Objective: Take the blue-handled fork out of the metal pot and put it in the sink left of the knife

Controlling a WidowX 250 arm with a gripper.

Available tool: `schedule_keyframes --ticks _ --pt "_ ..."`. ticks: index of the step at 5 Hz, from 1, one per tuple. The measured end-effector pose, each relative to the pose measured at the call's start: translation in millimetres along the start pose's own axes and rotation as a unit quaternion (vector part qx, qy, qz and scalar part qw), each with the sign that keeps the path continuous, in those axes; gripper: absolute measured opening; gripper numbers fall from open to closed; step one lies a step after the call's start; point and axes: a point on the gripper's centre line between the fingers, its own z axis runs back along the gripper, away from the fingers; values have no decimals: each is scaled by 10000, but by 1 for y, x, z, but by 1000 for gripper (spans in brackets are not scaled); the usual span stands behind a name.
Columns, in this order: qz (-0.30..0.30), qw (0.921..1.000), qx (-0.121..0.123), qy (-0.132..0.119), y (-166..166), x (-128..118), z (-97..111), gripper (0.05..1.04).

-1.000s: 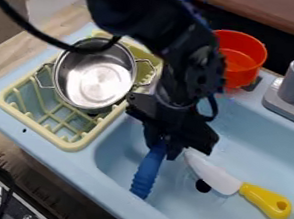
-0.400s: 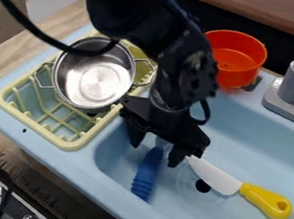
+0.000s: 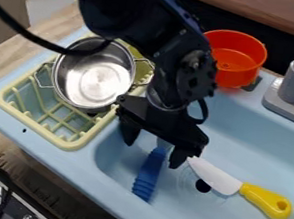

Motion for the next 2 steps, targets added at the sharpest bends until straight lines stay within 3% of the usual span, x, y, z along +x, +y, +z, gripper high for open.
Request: schedule_keyframes --ticks 2 --pt "301 9988 -316 223 5 4 38 999"
